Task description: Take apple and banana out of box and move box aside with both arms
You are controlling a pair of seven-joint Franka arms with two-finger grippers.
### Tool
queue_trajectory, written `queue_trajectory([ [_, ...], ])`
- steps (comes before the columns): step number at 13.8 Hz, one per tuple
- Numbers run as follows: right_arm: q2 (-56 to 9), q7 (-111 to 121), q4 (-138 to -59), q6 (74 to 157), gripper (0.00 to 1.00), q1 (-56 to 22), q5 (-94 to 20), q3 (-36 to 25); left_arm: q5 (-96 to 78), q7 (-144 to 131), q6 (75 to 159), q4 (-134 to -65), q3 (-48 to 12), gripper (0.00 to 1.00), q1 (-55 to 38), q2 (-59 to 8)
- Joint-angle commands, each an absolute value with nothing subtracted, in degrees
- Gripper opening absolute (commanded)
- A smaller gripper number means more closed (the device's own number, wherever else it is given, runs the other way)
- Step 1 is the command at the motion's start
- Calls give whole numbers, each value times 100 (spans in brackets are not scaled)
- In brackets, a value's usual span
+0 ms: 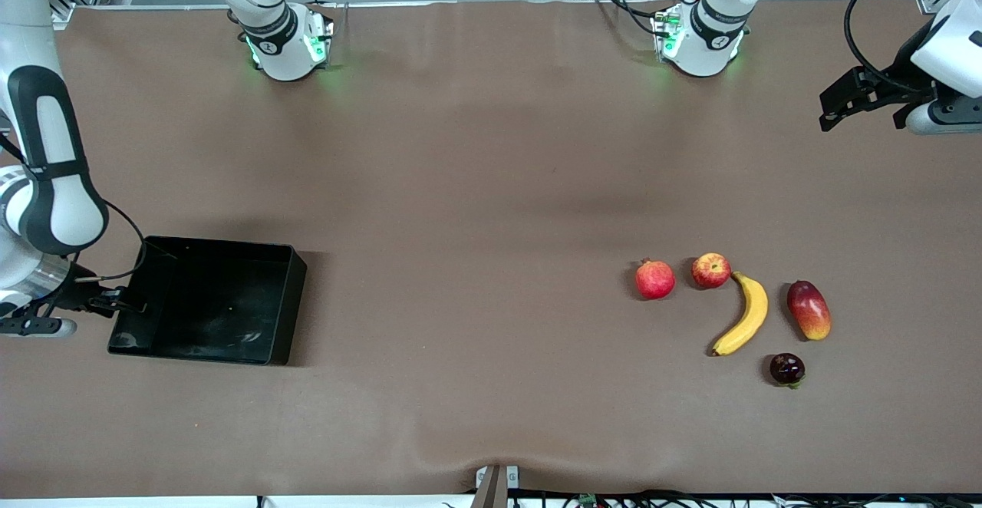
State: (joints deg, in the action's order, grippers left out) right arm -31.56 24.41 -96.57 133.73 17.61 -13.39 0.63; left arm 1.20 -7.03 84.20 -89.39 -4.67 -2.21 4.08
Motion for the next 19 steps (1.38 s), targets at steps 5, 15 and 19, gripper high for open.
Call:
queue_trajectory([
  [5, -2076, 1952, -9378, 11456, 100, 1530, -405, 88, 44, -721, 8394, -8868, -448, 100, -167, 457],
  [15, -53, 55, -9387, 8588, 100, 572, -158, 88, 44, -747, 8350, -8903, -422, 100, -149, 554],
  [19, 35, -543, -9010, 8053, 100, 422, -193, 167, 70, -712, 8358, -8825, -413, 100, -149, 501],
])
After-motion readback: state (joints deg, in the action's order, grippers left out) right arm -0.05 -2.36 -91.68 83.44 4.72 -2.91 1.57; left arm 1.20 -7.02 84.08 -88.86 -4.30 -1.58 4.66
